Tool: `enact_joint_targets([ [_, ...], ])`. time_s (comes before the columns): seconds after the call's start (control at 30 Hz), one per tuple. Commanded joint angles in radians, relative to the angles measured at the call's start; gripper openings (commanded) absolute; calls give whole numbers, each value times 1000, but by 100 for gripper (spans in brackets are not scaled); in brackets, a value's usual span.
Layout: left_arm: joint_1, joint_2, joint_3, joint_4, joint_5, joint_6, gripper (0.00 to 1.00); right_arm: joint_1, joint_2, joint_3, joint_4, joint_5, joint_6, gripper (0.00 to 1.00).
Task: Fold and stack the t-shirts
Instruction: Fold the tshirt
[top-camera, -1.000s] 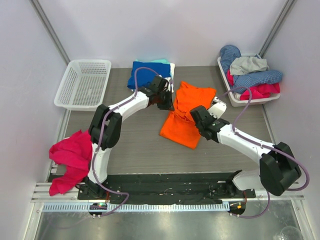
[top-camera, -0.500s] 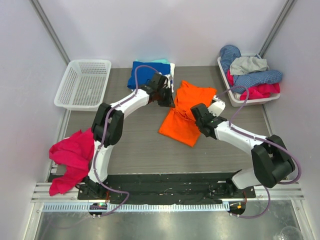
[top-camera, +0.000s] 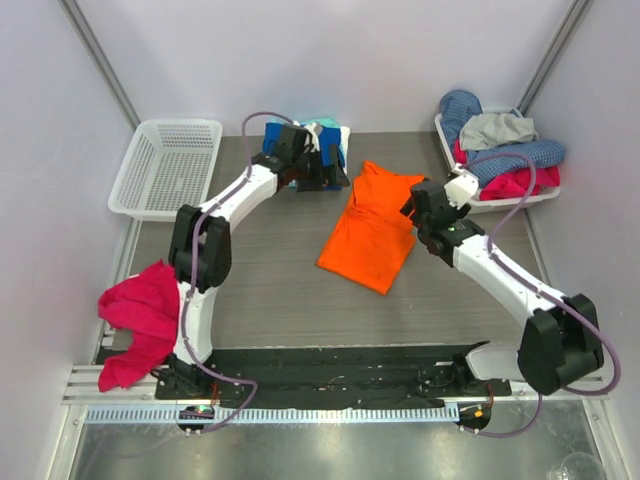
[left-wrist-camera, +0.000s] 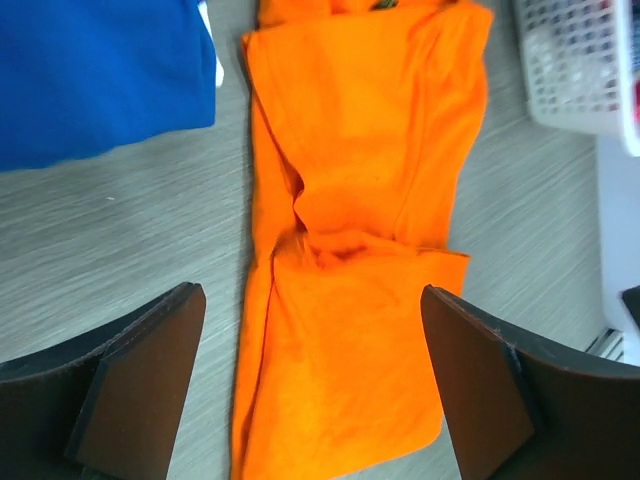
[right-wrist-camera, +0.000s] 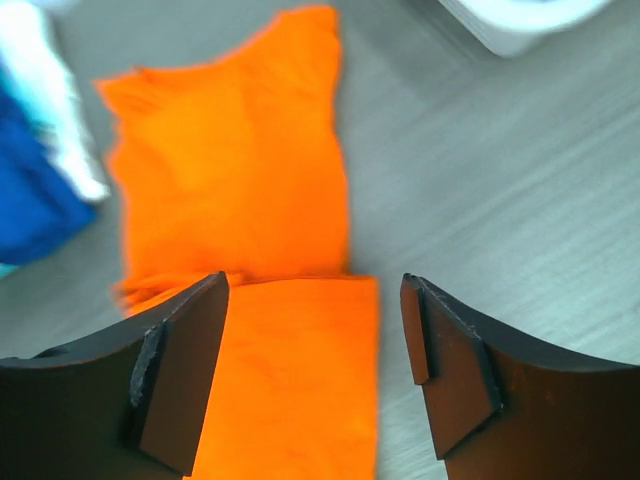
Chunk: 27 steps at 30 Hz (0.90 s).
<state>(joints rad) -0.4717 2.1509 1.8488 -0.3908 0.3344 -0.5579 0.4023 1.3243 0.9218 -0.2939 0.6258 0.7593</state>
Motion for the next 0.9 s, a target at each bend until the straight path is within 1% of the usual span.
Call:
enact_joint_targets([
  [0.0, -1, -212, -153, 65, 40, 27, 94, 4, -103, 19, -82, -133, -2, 79],
  [0.07, 1, -278, -267, 90, 32, 29, 94, 16, -157, -50, -90, -178, 40, 80],
  [0.1, -1, -336, -380, 116, 28, 29, 92, 24, -172, -70, -105, -196, 54, 80],
  [0.17, -2, -385, -486, 128, 11, 30, 87, 61, -206, -115, -148, -213, 67, 81],
  [0.2, -4, -435, -584, 148, 8, 27, 86, 76, -215, -126, -168, -209, 89, 81],
  [0.23, -10, -457, -630, 159, 5, 23, 84, 85, -226, -136, -181, -207, 98, 81],
  [0.27, -16, -482, -711, 180, -4, 20, 82, 110, -253, -161, -201, -209, 110, 82],
  [0.33, -34, -534, -776, 193, -26, 19, 80, 134, -284, -184, -211, -224, 144, 82],
  [0.37, -41, -543, -824, 201, -31, 16, 77, 156, -301, -207, -215, -231, 153, 82],
  [0.43, -54, -560, -862, 214, -46, 9, 75, 177, -304, -233, -215, -264, 201, 82],
  [0.57, -64, -560, -925, 256, -52, -5, 72, 271, -306, -316, -151, -279, 281, 82],
  [0.73, -64, -528, -919, 285, -44, -5, 70, 319, -284, -377, -71, -276, 360, 82],
  [0.87, -64, -488, -890, 300, -25, -5, 68, 325, -263, -388, -48, -272, 371, 82],
])
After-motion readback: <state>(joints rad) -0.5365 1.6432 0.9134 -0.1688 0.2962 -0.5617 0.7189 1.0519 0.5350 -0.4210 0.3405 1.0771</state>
